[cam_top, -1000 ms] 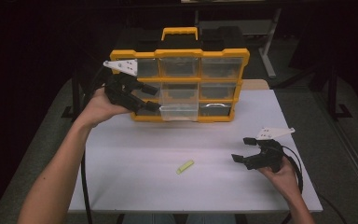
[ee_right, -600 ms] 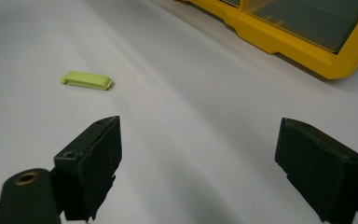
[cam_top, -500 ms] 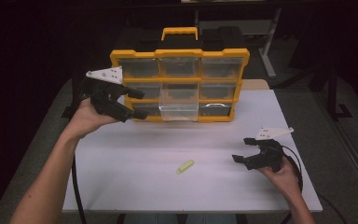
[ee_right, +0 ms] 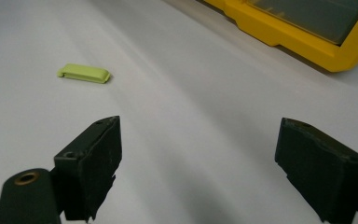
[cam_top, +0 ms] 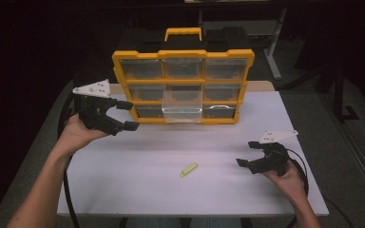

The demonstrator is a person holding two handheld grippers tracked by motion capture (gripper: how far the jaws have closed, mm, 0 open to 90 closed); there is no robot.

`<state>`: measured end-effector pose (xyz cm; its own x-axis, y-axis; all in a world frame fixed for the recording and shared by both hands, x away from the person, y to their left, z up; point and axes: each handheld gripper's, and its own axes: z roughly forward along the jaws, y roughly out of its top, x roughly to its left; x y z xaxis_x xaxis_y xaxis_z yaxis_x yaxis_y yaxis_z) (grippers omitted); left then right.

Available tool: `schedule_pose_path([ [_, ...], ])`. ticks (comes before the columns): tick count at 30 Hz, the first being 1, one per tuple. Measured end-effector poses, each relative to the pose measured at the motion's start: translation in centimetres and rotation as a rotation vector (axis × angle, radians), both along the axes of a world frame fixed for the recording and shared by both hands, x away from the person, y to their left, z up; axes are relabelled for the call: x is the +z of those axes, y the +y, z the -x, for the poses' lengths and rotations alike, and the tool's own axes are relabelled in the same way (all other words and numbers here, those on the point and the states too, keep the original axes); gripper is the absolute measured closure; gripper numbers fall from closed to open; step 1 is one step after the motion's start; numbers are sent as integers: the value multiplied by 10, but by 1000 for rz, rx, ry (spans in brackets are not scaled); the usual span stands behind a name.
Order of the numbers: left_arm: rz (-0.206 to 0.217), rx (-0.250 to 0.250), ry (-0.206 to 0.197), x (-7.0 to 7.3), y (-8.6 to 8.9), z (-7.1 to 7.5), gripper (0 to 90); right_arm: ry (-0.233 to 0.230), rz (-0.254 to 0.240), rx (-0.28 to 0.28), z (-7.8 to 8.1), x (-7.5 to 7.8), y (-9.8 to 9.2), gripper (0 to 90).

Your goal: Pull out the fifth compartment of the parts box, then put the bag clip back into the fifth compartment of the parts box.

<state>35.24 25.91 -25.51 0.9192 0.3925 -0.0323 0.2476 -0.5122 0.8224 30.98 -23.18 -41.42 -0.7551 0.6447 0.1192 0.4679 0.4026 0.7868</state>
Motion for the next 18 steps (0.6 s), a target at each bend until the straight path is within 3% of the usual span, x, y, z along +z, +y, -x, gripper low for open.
schedule_pose_path([
  [5,-8,12,-2,-8,7,5,208,22,3,-3,-3,-3,-1,137],
  [18,38,50,-1,-31,23,20,207,56,11,-23,-3,-8,-2,137],
])
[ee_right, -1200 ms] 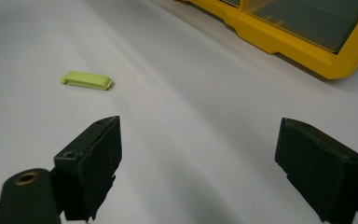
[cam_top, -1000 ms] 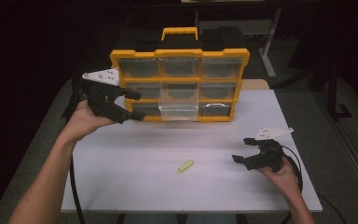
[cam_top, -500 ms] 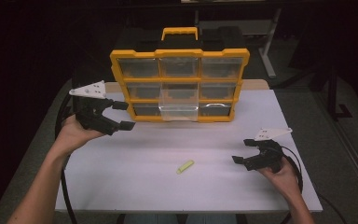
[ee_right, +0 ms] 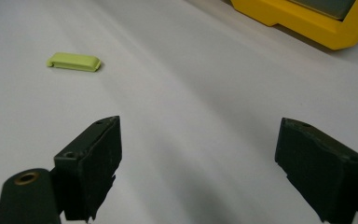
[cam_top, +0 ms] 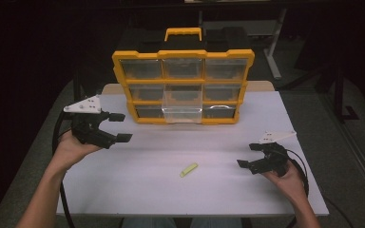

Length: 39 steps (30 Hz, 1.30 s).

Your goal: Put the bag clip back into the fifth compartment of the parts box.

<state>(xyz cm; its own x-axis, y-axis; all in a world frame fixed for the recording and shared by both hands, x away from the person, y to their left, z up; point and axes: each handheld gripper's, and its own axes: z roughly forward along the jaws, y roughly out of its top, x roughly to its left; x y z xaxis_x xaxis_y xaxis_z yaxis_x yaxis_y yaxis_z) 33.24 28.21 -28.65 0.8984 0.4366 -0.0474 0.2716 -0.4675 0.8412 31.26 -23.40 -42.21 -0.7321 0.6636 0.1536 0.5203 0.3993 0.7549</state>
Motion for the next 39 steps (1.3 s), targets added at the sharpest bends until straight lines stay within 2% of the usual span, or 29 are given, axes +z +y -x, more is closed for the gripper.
schedule_pose_path([
  [2,-11,10,-2,-3,2,2,206,-8,7,2,-1,-1,-1,137],
  [8,-32,48,-9,-11,5,7,199,23,13,-30,-4,-8,-6,137],
  [10,-25,57,-19,-12,6,9,195,39,9,-40,-4,-8,-6,137],
  [13,2,69,-24,-15,8,13,193,35,15,-41,-5,-9,-8,137],
  [15,-1,78,-33,-18,10,16,193,34,22,-38,-4,-10,-7,137],
  [19,20,93,-30,-26,11,21,192,32,20,-37,-2,-9,-7,137],
  [23,-1,99,-33,-33,8,25,192,32,18,-32,-2,-9,-7,138],
  [27,11,106,-20,-41,4,28,191,16,11,-29,-1,-8,-8,138],
  [33,31,136,-30,-55,2,36,200,13,17,-32,0,-5,-10,138],
  [37,8,144,-26,-67,3,38,210,9,7,-32,-1,-4,-13,138],
  [39,19,153,-22,-72,4,38,206,12,8,-31,-1,-5,-13,138],
])
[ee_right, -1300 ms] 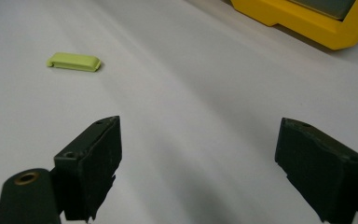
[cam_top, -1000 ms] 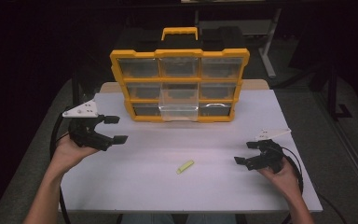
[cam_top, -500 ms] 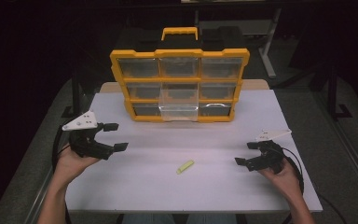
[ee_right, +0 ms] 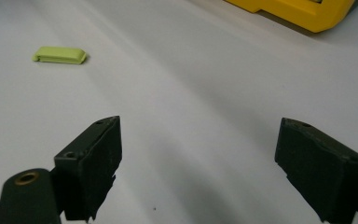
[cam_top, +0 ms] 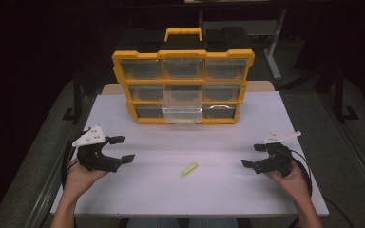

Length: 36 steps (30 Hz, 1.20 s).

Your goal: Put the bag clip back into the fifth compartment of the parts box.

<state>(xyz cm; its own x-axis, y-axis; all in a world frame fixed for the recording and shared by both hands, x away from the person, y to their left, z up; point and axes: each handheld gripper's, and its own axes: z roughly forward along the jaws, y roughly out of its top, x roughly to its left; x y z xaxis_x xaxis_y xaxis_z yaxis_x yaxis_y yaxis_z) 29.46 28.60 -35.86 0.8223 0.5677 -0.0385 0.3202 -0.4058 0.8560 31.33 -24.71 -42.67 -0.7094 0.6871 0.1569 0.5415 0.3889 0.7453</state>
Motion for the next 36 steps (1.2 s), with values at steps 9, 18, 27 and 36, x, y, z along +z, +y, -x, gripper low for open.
schedule_pose_path([
  [9,18,35,39,-21,4,3,200,5,19,9,1,-1,4,138],
  [18,26,29,34,-24,4,5,194,-6,14,39,4,4,14,143],
  [27,22,11,43,-26,0,4,192,-10,55,113,4,21,33,281],
  [36,20,10,38,-27,1,5,192,1,87,234,-2,27,59,548],
])
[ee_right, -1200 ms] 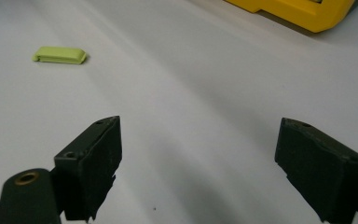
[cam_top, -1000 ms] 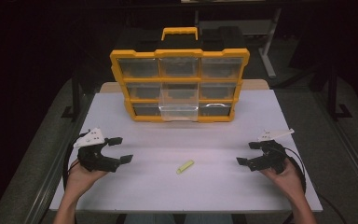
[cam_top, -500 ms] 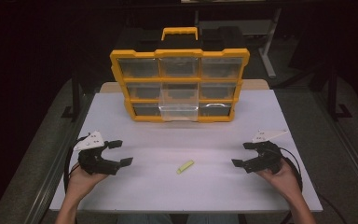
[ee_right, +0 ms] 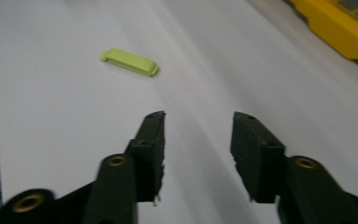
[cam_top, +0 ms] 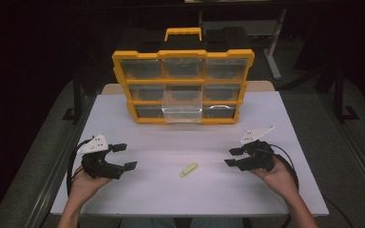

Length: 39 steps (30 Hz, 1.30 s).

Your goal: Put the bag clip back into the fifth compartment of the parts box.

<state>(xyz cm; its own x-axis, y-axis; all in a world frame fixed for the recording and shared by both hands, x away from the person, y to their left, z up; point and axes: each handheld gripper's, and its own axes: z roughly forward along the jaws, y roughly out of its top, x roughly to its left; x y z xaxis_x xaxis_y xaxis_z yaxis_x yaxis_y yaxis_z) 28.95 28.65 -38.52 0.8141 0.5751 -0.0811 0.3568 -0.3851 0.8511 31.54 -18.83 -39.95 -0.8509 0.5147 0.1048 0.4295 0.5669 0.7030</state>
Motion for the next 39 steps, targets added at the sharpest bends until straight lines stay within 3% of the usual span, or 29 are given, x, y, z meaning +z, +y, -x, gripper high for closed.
schedule_pose_path([
  [8,2,1,0,0,0,0,193,29,14,63,1,1,18,750],
  [17,1,-5,0,0,-1,0,195,37,42,151,6,-2,41,871],
  [39,4,-24,2,-2,-4,0,197,32,93,319,3,-21,109,887],
])
